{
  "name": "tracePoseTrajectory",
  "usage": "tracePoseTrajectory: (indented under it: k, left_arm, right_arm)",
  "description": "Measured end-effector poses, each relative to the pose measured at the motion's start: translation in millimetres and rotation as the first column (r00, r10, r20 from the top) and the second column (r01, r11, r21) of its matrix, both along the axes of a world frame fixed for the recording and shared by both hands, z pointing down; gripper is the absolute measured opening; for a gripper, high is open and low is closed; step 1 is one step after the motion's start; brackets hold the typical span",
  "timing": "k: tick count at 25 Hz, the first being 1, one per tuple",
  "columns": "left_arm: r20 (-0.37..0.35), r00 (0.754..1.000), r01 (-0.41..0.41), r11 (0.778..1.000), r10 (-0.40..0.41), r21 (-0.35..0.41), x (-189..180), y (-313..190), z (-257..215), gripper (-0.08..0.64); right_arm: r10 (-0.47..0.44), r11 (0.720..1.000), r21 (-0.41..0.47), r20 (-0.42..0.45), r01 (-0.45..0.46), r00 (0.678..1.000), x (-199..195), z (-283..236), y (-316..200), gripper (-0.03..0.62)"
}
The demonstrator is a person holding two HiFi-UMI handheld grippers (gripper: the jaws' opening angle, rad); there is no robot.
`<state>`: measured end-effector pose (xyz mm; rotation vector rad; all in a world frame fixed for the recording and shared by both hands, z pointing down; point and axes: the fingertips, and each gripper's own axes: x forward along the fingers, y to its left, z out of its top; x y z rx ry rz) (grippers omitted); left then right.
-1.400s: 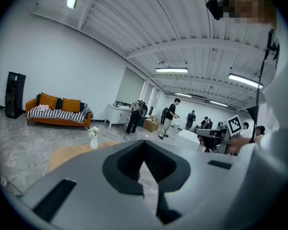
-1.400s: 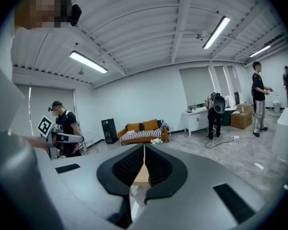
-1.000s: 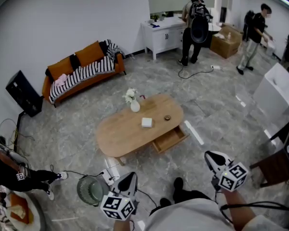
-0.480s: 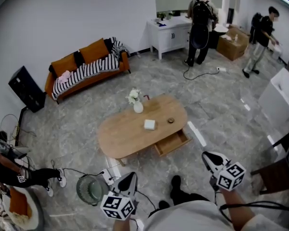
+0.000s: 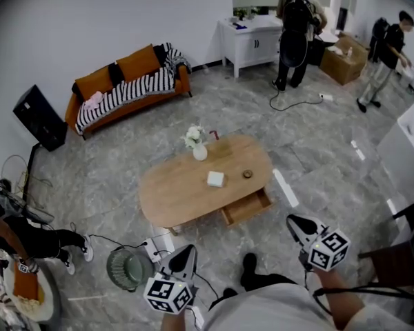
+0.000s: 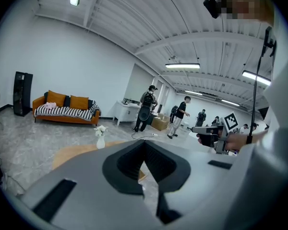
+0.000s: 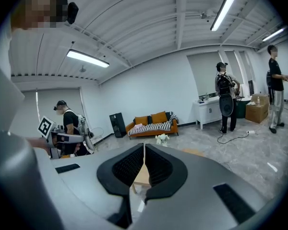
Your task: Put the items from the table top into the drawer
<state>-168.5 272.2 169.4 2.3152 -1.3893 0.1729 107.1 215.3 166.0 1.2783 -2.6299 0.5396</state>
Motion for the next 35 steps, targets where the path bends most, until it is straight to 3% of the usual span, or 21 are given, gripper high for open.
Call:
tracePoseTrajectory:
  k: [22,35]
  left_arm:
    - [0.027,0.999,0.048,0.997,-0.046,-0.061,52.8,-111.7,21.0,0.002]
    - [0.045,0.999,0.001,0.996,0.003,-0.089,65.6,-157.0,26.4,0.000]
  right_arm:
    - [-0.118,0.991,-0.067,-0.033,0.116,0.992,36.2,37.3,-115.6,0.036]
    - [-0.075,0.993,-0.094,-0.007,0.074,0.997,42.5,46.9,-142.2,0.037]
